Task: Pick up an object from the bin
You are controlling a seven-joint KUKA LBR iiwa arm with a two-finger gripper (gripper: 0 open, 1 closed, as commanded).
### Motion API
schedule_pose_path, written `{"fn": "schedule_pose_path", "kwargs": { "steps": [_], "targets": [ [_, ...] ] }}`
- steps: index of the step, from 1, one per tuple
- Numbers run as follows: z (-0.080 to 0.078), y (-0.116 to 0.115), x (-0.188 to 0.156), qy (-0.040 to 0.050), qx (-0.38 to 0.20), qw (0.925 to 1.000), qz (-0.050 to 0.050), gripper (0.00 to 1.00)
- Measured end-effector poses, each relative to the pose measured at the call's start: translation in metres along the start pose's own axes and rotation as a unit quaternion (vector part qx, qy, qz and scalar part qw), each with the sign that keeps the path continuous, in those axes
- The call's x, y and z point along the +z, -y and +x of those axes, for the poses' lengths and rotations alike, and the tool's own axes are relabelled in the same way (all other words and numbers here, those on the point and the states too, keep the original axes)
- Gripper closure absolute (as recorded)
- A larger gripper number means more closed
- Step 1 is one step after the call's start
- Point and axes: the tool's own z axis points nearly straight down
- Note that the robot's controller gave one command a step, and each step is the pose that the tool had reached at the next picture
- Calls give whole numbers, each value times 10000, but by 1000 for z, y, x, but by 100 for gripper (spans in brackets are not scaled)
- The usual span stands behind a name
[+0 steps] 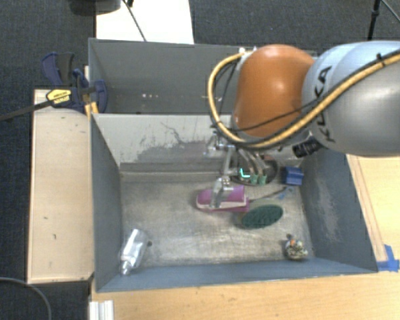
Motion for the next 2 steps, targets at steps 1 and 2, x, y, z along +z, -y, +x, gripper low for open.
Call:
{"fn": "schedule_pose_path", "kwargs": {
  "steps": [1,2],
  "targets": [
    [55,50,88,-3,792,9969,6,0],
    [52,48,84,50,810,9967,-7,100]
  ]
}}
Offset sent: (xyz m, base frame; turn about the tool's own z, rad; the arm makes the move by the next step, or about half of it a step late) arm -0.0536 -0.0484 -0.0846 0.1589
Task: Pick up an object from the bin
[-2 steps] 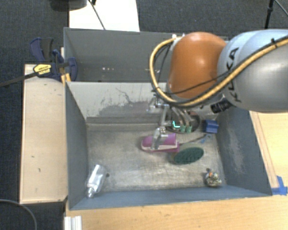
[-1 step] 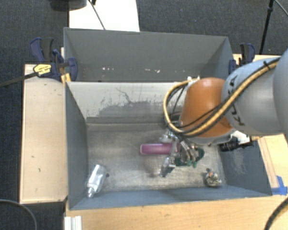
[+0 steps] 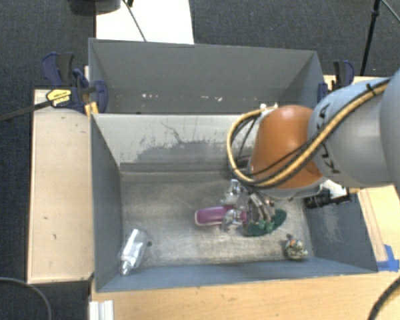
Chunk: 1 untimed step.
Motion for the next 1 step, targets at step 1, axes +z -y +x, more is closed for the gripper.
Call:
{"fn": "schedule_pose_path", "kwargs": {
  "steps": [1],
  "targets": [
    [-1,-5,-114,18,109,9999,-5,100]
  ]
}}
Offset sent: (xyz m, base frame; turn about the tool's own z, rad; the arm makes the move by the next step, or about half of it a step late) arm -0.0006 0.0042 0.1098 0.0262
